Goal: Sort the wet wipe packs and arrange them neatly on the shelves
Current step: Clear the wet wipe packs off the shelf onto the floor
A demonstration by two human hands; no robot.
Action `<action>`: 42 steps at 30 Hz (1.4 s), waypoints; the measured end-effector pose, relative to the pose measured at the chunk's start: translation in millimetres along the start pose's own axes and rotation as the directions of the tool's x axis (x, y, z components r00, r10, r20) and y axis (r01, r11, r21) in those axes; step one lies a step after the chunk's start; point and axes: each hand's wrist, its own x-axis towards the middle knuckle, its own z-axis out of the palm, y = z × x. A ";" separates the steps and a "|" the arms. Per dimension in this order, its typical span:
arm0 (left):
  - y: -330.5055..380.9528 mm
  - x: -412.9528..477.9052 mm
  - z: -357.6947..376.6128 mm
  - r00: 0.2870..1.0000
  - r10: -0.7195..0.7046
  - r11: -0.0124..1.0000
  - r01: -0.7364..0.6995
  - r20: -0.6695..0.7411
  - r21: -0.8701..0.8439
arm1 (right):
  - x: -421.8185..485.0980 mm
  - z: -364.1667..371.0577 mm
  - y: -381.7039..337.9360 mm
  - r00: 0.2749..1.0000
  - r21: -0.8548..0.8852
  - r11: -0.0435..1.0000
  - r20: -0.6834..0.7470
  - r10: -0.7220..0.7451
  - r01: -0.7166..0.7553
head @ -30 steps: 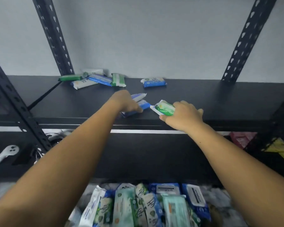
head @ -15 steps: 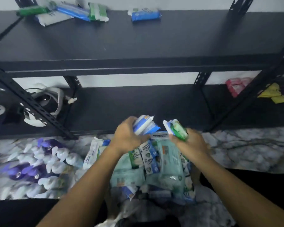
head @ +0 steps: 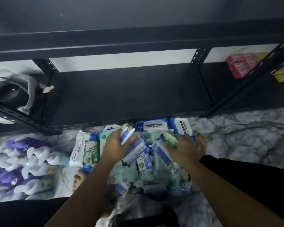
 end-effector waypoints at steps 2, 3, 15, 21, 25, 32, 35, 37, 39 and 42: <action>-5.1 13.2 -1.8 0.999 -0.032 0.999 0.032 -0.028 0.015 | 15.8 -1.9 8.7 0.993 -0.001 0.996 -0.075 0.088 -0.089; -6.5 17.6 0.9 0.999 -0.049 0.998 0.049 -0.014 0.037 | 24.0 -1.7 13.3 0.988 -0.015 0.991 -0.084 0.133 -0.134; -11.4 21.0 18.8 0.997 -0.065 0.972 0.054 0.040 0.229 | 47.1 9.7 31.8 0.925 -0.021 0.985 0.343 0.166 -0.169; -19.4 23.5 18.1 0.994 -0.032 0.977 0.009 0.107 0.214 | 43.5 11.7 38.4 0.918 0.048 0.960 0.309 0.247 -0.274; -14.4 14.3 13.1 0.998 -0.036 0.971 0.021 0.060 0.236 | 38.2 11.8 36.7 0.932 0.024 0.974 0.294 0.210 -0.227; 1.3 -7.6 -19.6 0.999 -0.017 0.963 0.009 0.028 0.271 | 1.1 -41.4 -12.7 0.995 -0.059 0.998 0.092 0.036 -0.031; 19.0 -18.2 -49.6 0.998 0.055 0.967 -0.044 -0.040 0.252 | -4.7 -57.0 -42.8 0.995 0.083 0.993 0.049 -0.091 0.086; 34.1 -18.4 -71.4 0.992 0.102 0.964 -0.081 -0.071 0.254 | -5.6 -69.1 -63.1 0.986 0.090 0.982 0.007 -0.169 0.167; 49.9 -22.8 -102.2 0.980 0.162 0.957 -0.128 -0.115 0.258 | -19.1 -92.9 -90.9 0.960 0.080 0.957 -0.065 -0.273 0.277; 80.7 -32.6 -155.3 0.946 0.273 0.927 -0.210 -0.174 0.310 | -37.4 -132.9 -133.8 0.899 0.096 0.899 -0.151 -0.412 0.428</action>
